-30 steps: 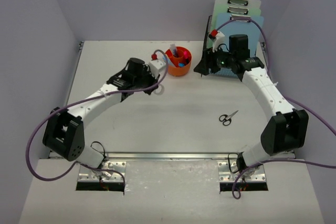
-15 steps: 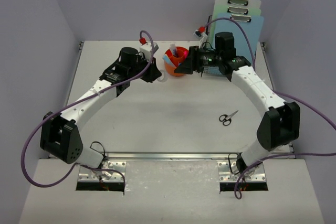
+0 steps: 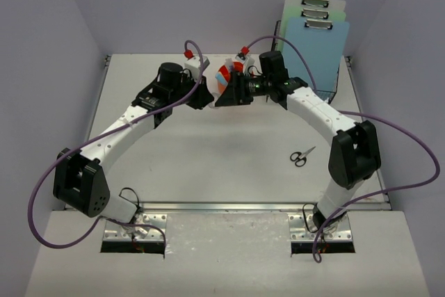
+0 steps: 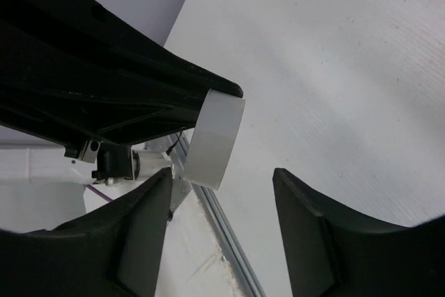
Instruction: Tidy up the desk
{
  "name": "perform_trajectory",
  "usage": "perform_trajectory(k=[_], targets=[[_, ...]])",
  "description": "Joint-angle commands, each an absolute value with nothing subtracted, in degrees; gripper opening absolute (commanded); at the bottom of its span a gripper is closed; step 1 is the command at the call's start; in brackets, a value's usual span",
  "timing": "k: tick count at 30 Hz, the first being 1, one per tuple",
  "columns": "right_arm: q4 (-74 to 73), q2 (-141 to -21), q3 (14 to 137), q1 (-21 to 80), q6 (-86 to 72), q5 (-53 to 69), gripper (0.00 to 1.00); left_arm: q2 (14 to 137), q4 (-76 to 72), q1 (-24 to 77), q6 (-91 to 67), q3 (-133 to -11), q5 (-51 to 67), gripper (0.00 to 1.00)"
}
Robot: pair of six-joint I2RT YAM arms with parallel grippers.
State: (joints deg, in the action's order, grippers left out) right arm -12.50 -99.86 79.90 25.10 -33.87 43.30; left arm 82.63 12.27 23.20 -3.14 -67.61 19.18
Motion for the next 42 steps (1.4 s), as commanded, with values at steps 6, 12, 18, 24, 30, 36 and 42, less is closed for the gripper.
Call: perform_trajectory(k=[6,12,18,24,30,36,42], targets=[[-10.54,-101.48,84.06,24.96,-35.79,39.74,0.32,82.27,10.11,23.02,-3.53,-70.39,20.55,0.00],[-10.27,-101.60,84.12,24.96,-35.33,39.61,0.06,82.14,10.20,23.03,-3.30,-70.33,21.12,0.00],[-11.72,-100.94,85.59,24.68,-30.36,38.56,0.00,81.83,12.03,22.93,-2.60,-70.30,19.97,0.87],[-15.17,-97.74,87.14,21.31,-13.04,28.10,0.00,76.54,13.01,18.11,-4.72,-67.99,32.06,1.00],[-8.25,-97.41,85.48,18.55,2.28,21.17,0.00,72.54,14.46,17.14,-5.95,-63.57,40.90,1.00],[-5.19,-103.66,92.63,17.96,2.59,18.42,0.00,71.03,15.16,17.05,-4.86,-60.72,38.86,1.00],[-0.36,-109.37,96.59,17.93,1.58,8.89,0.00,70.24,15.12,17.05,-5.36,-59.50,38.41,1.00]])
